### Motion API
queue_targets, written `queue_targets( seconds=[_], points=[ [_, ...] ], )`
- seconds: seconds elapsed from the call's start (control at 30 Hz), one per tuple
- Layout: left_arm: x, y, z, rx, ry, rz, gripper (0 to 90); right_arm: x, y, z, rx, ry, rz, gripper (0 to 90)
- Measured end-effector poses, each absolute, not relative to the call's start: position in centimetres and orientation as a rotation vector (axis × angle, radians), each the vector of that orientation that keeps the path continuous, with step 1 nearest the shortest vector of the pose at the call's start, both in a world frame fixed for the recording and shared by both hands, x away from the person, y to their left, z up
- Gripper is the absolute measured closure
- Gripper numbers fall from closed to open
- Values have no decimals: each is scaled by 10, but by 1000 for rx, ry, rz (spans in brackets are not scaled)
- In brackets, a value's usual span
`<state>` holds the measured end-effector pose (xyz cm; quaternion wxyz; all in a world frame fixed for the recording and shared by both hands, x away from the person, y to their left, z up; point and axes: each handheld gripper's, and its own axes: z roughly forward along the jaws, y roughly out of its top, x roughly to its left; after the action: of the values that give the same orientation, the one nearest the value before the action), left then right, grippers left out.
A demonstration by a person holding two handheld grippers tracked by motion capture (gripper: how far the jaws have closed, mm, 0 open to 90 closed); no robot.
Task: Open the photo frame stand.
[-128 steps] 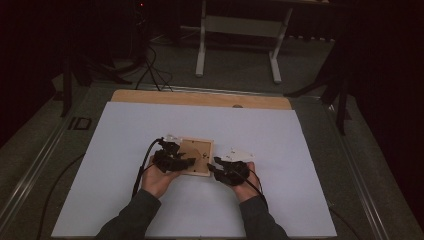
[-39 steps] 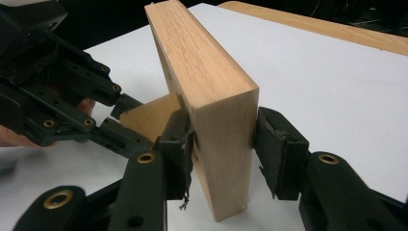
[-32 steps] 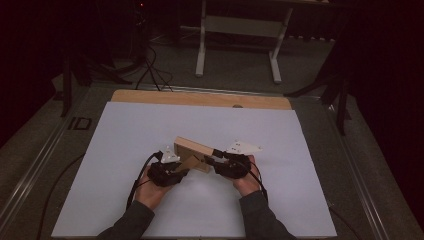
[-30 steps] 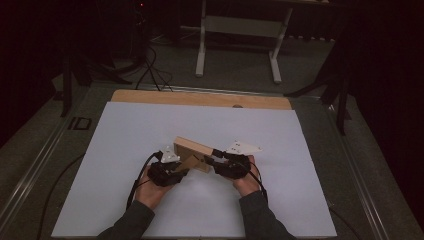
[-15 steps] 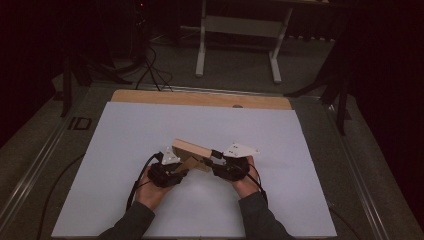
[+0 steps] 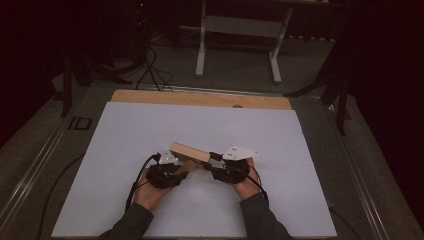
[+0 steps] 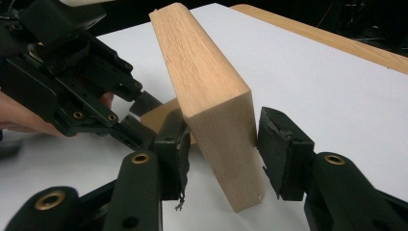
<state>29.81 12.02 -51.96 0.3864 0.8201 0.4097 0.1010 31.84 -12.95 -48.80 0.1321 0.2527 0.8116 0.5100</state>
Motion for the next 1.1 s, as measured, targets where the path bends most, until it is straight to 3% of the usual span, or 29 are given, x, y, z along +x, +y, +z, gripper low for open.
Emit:
queue_targets(
  seconds=[0.27, 1.1],
  points=[
    [299, 130, -520, 2048, 1006, 79, 593, 315, -131, -487, 723, 2370, 1468, 574],
    [296, 140, -518, 2033, 966, 13, 587, 307, -132, -486, 642, 2446, 1468, 539]
  ],
)
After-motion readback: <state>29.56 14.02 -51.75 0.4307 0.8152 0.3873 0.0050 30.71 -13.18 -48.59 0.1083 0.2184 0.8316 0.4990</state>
